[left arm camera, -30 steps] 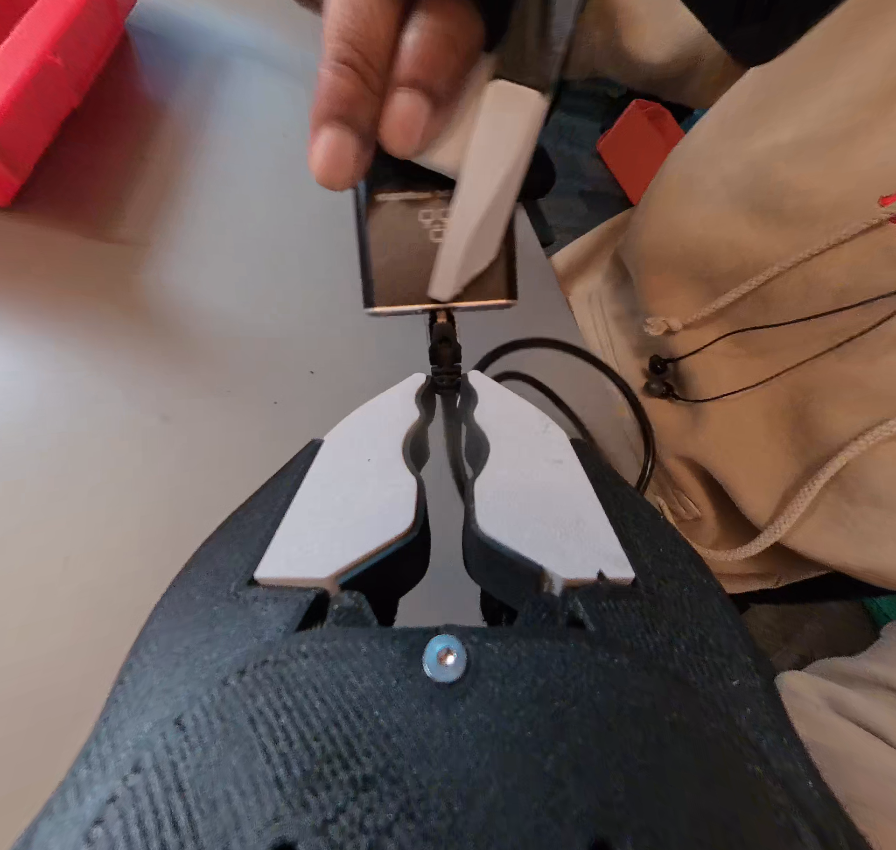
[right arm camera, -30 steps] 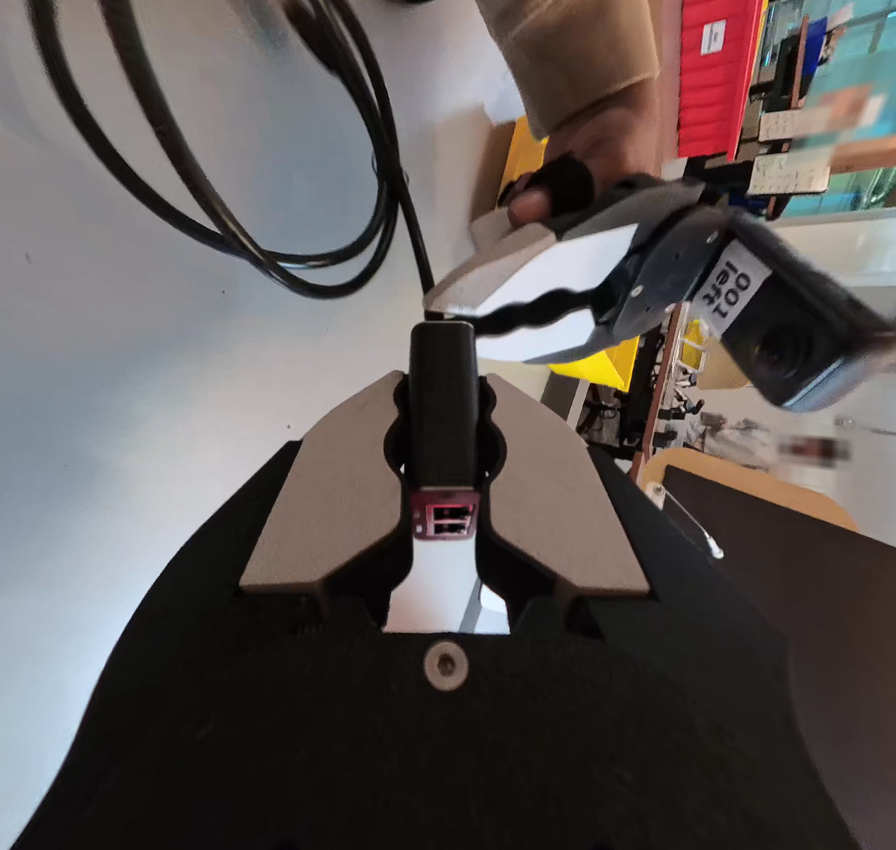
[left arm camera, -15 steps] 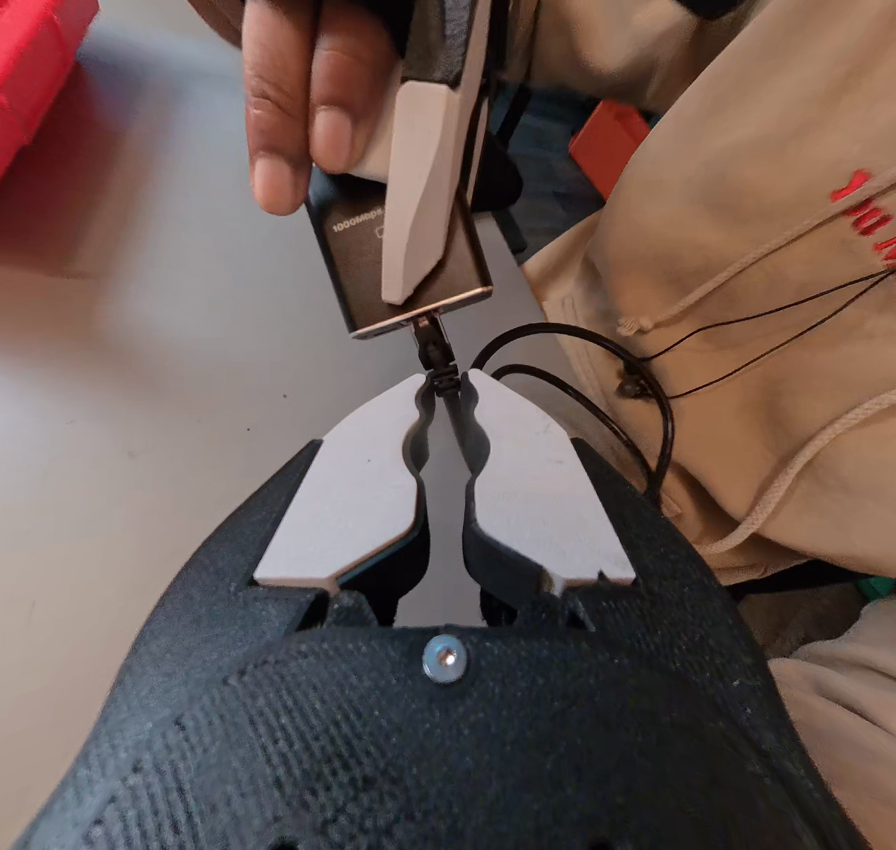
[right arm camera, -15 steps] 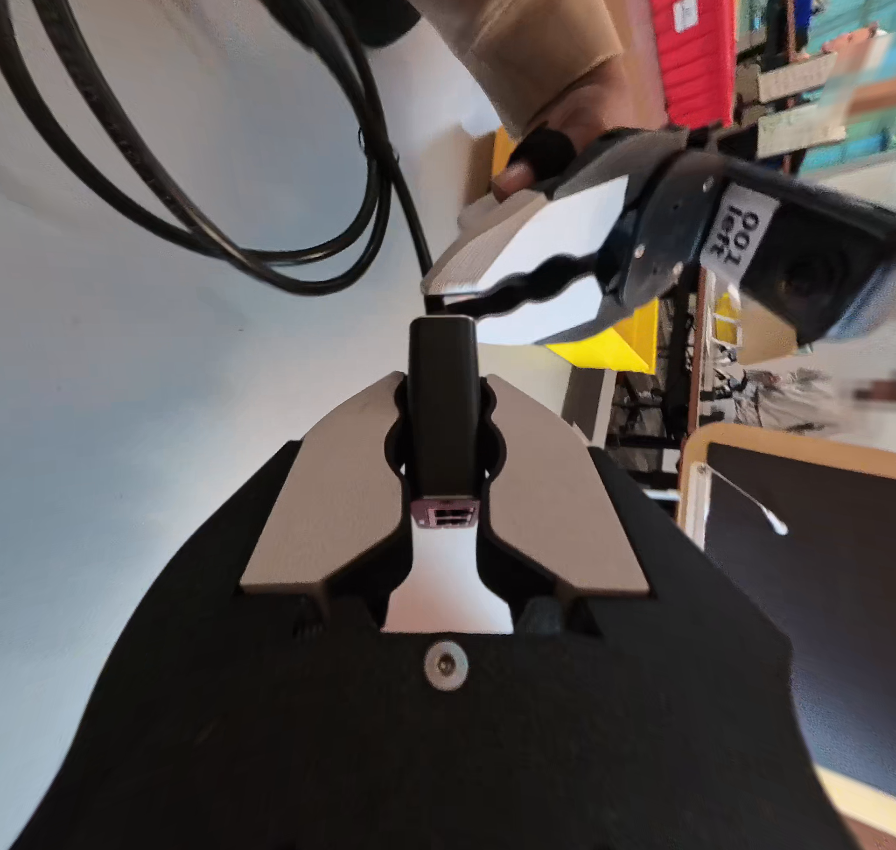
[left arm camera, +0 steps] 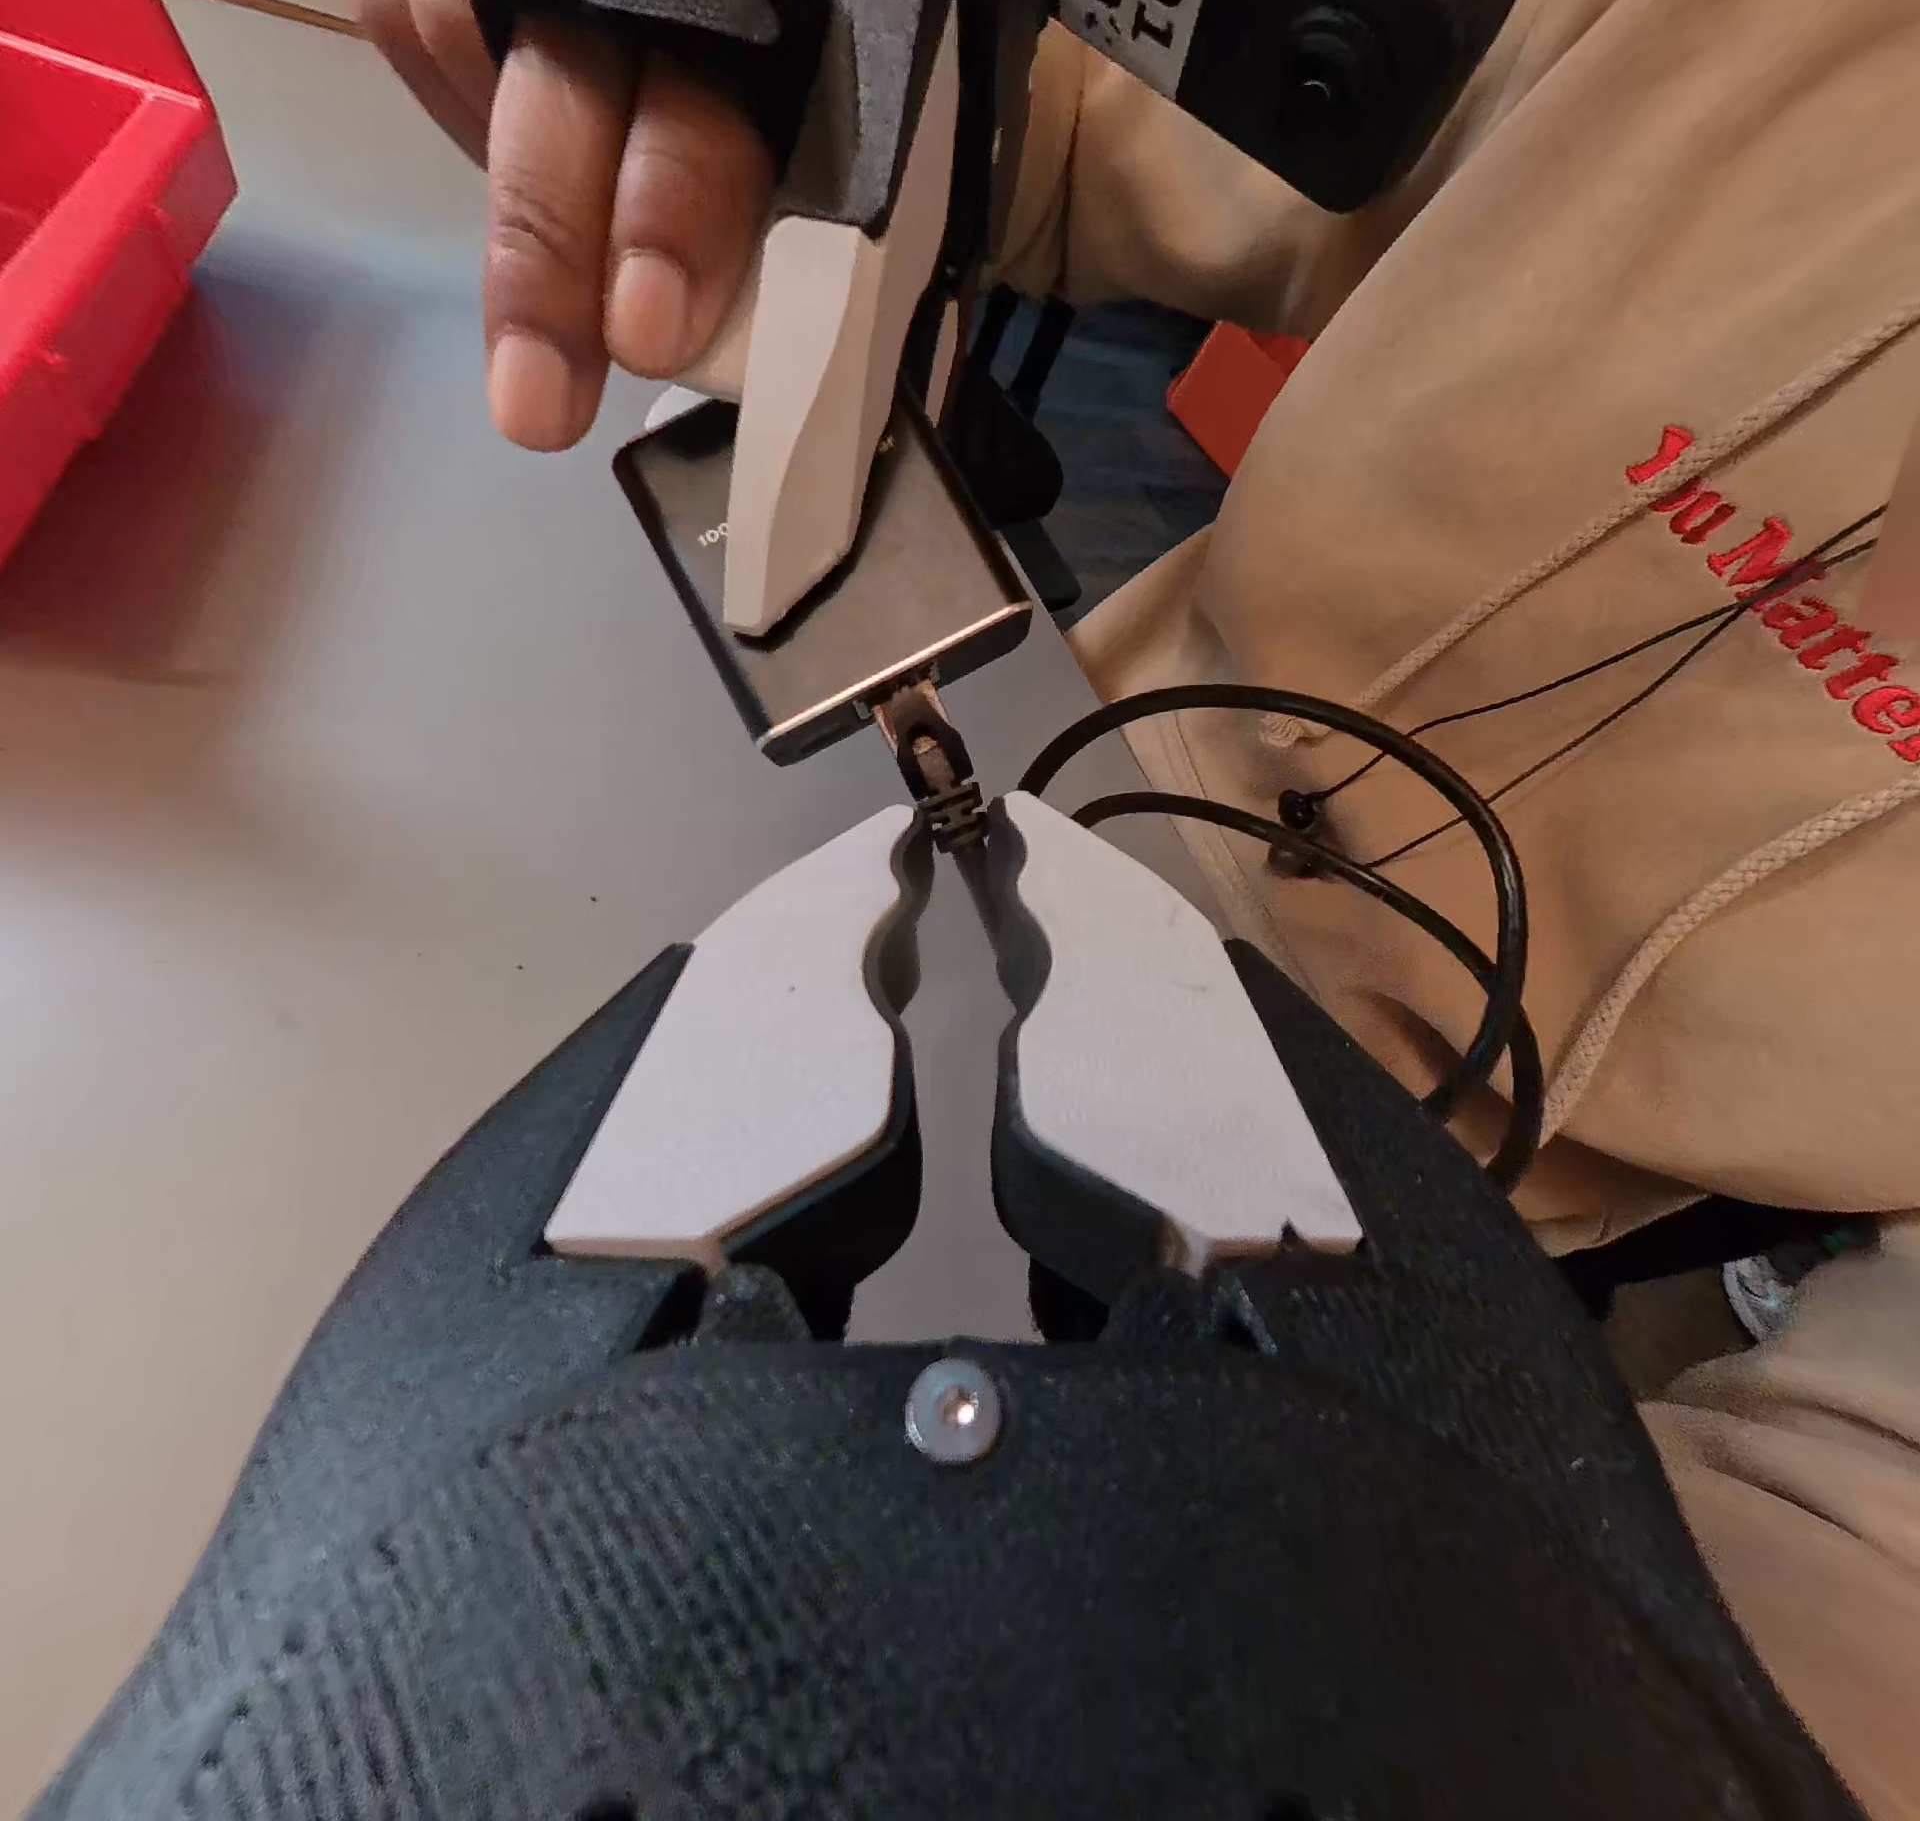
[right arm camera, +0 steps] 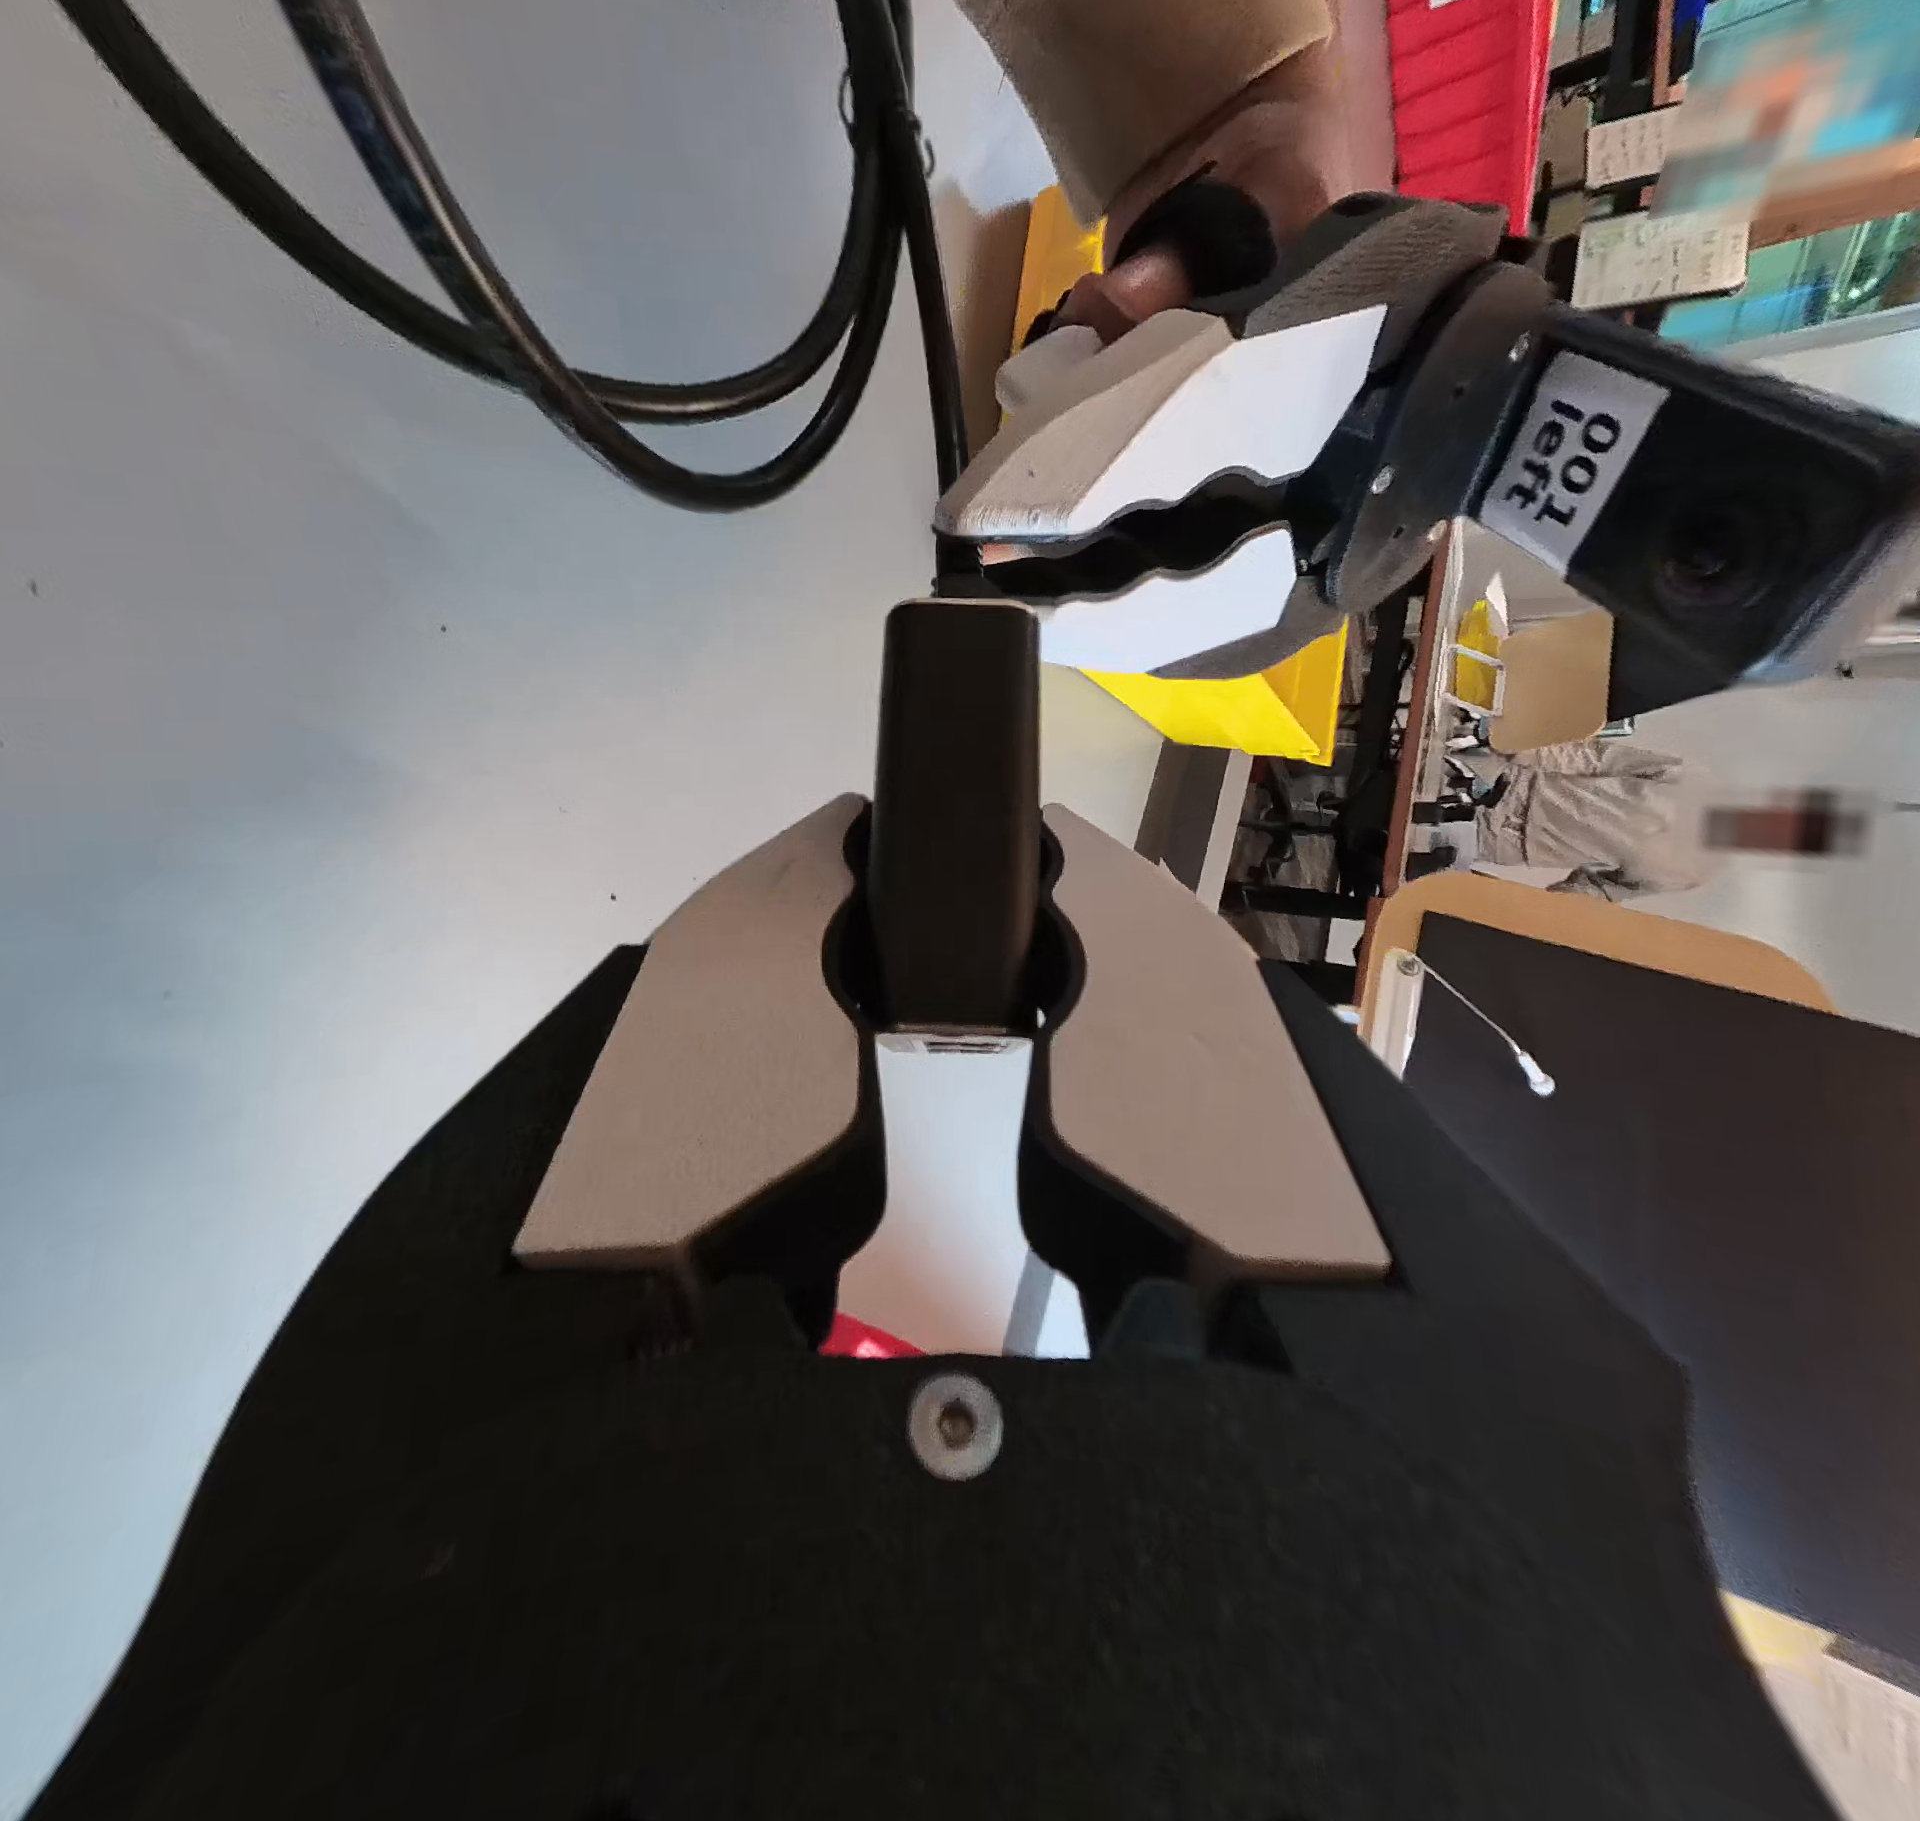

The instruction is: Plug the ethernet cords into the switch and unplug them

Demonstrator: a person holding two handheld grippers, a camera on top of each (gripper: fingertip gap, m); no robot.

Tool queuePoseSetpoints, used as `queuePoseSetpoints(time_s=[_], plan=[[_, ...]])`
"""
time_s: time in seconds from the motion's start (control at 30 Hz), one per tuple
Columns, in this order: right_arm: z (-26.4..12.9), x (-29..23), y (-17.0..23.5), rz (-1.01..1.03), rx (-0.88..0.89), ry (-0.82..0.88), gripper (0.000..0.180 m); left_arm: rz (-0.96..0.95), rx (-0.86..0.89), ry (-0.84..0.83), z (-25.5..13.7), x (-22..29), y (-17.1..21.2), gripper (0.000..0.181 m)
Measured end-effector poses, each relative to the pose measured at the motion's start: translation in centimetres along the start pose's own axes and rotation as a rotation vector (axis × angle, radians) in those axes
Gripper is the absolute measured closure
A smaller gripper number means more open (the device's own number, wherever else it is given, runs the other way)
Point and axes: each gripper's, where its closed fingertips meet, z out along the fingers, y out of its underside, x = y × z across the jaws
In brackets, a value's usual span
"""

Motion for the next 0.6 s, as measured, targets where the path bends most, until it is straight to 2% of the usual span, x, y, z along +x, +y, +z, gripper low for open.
queuePoseSetpoints(time_s=[0.13,0.37,0.47,0.6], plan=[[0.4,-0.4,0.0,-0.036,-0.017,-0.036,0.154,-0.001,-0.022,-0.005,0.4,-0.3,0.5,0.172],[1.1,0.2,1.0,0.017,-0.068,-0.021,0.154,-0.033,-0.020,-0.083,-0.5,-1.3,0.6,0.171],[2.2,0.6,2.8,0.043,-0.167,-0.020,0.154,-0.018,-0.041,-0.259,-1.6,-3.4,1.0,0.169],[3.5,0.9,4.7,0.124,-0.254,-0.057,0.153,0.066,0.013,-0.424,-3.4,-4.0,-1.1,0.153]])
